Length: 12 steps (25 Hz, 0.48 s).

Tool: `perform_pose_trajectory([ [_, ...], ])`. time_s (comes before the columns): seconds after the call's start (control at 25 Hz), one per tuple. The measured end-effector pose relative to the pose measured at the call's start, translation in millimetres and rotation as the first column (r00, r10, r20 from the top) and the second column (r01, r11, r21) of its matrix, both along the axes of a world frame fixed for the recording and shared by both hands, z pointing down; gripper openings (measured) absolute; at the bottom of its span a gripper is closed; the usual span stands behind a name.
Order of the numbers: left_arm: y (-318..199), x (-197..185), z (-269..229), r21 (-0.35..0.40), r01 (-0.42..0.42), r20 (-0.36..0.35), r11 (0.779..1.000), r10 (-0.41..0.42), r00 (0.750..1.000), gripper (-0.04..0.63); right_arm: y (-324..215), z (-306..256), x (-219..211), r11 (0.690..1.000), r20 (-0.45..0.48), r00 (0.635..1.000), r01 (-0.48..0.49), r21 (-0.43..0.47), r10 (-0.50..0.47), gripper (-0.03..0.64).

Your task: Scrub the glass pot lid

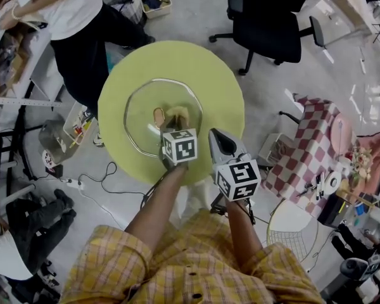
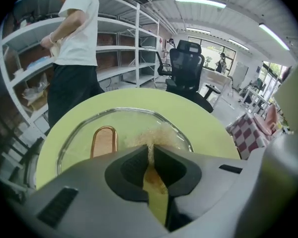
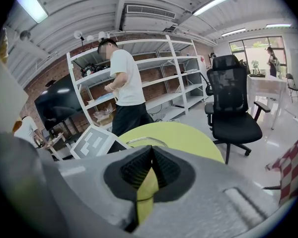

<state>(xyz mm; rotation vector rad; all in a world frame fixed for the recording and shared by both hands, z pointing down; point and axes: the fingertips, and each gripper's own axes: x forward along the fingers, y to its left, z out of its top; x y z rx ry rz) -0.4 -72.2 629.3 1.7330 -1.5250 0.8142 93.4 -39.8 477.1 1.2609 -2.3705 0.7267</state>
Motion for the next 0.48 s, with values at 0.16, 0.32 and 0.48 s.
perform_pose_trajectory([
  [0.16, -2.5, -3.5, 0.3, 0.026, 0.025, 0.079, 0.999, -0.027, 0.997, 0.037, 0.4, -0.4, 1.9, 1.000, 0.000, 1.000, 0.000, -0.001, 0.000, -0.002],
  [0.32, -6.2, -6.4, 0.5, 0.039, 0.038, 0.124, 0.999, -0.042, 0.991, 0.037, 0.3, -1.6, 4.0, 1.000, 0.000, 1.000, -0.003, 0.001, 0.003, -0.002],
  [0.48, -11.2, -2.9, 1.5, 0.042, 0.022, 0.133, 0.999, -0.028, 0.991, 0.037, 0.6, -0.3, 9.0, 1.000, -0.007, 1.000, -0.004, 0.001, 0.004, -0.002],
])
